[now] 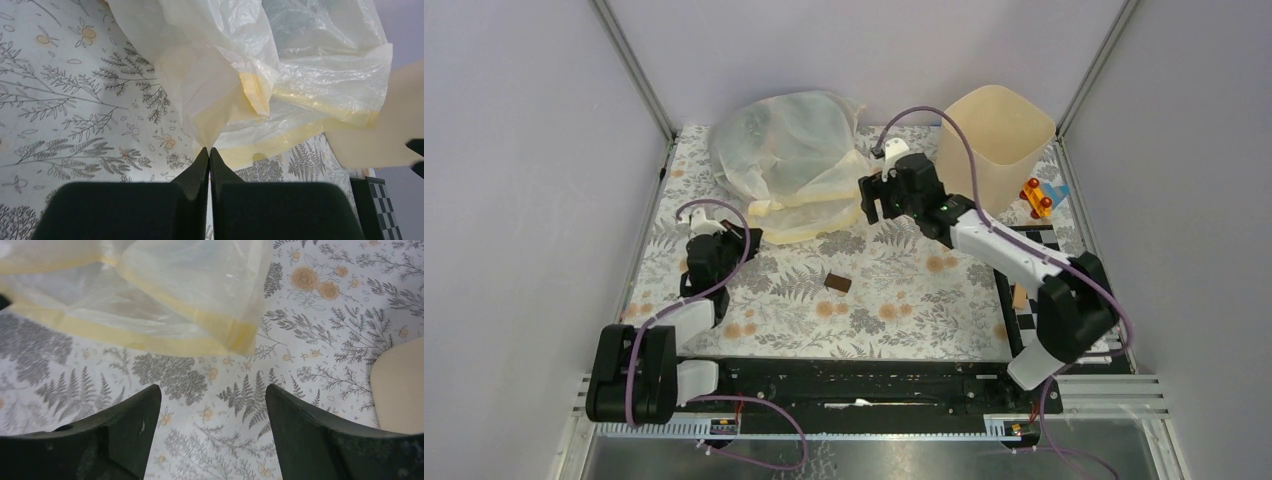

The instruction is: Put the trash bags into the trash bin

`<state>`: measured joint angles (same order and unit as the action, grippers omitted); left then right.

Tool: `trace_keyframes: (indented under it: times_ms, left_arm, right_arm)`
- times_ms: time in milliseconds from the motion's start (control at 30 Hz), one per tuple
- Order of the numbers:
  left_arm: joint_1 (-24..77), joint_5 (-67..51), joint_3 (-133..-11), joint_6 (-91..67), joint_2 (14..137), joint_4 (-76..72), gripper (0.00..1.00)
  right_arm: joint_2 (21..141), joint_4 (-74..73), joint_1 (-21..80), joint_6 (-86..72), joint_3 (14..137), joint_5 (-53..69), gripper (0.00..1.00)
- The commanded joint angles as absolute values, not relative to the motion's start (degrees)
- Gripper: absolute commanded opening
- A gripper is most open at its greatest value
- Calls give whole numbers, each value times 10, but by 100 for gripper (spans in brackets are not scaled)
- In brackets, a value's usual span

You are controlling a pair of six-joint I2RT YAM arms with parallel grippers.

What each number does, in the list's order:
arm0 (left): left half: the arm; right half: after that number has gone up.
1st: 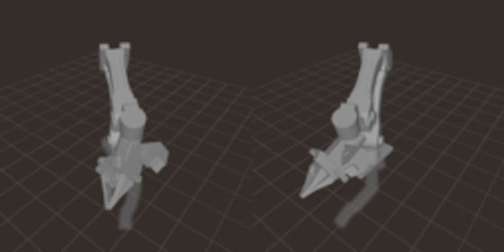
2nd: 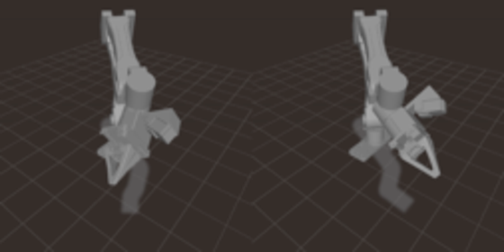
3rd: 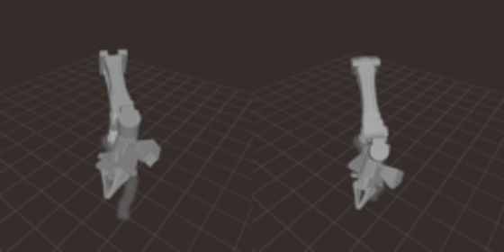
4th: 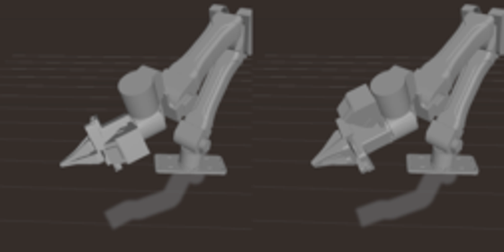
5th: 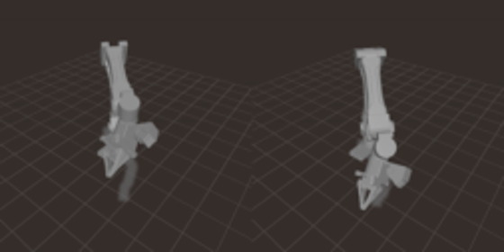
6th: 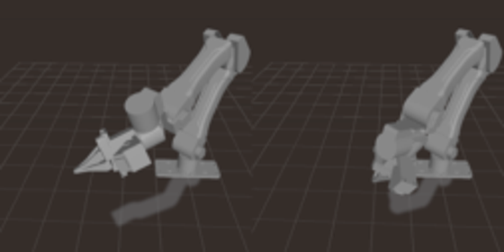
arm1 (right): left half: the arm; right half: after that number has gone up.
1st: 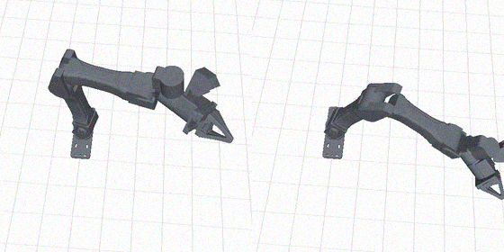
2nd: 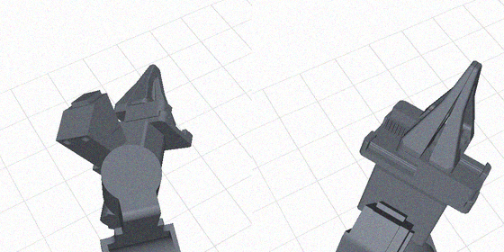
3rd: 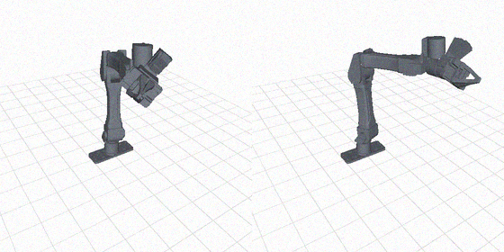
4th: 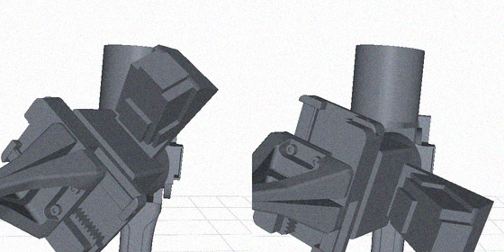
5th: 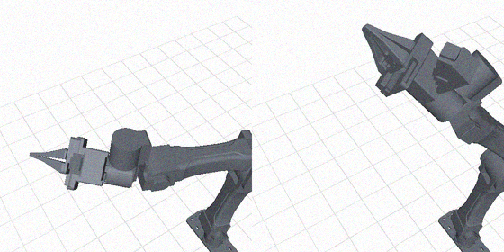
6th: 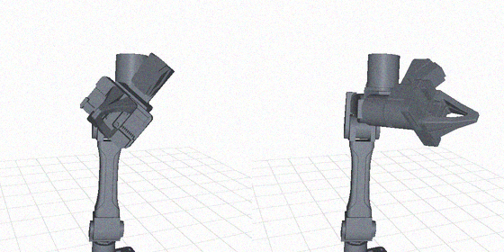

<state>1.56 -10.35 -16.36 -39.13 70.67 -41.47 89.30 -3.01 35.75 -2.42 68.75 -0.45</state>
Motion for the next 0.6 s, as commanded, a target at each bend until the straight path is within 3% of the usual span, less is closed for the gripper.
trace_keyframes:
  times_ms: [0, 133, 233, 300, 367, 400, 567]
  left_arm:
    - [15, -82, -157, -378, 653, -334, 0]
    - [15, -72, -130, -393, 614, -334, 0]
    - [15, -73, -124, -398, 606, -334, 0]
    - [15, -85, -128, -399, 610, -323, 0]
    - [15, -110, -140, -403, 610, -292, 0]
    - [15, -120, -142, -407, 607, -280, 0]
    - [15, -165, -98, -458, 545, -239, 0]
  right_arm:
    - [959, 49, 360, -28, 747, -80, 84]
    - [1025, 40, 360, -56, 808, -148, 79]
    - [1064, 17, 360, -69, 861, -145, 67]
    - [1075, 8, 360, -76, 874, -143, 42]
    - [1072, -6, 360, -84, 874, -145, 6]
    - [1061, -16, 360, -88, 866, -145, 0]
    - [963, -13, 360, -119, 792, -138, 0]
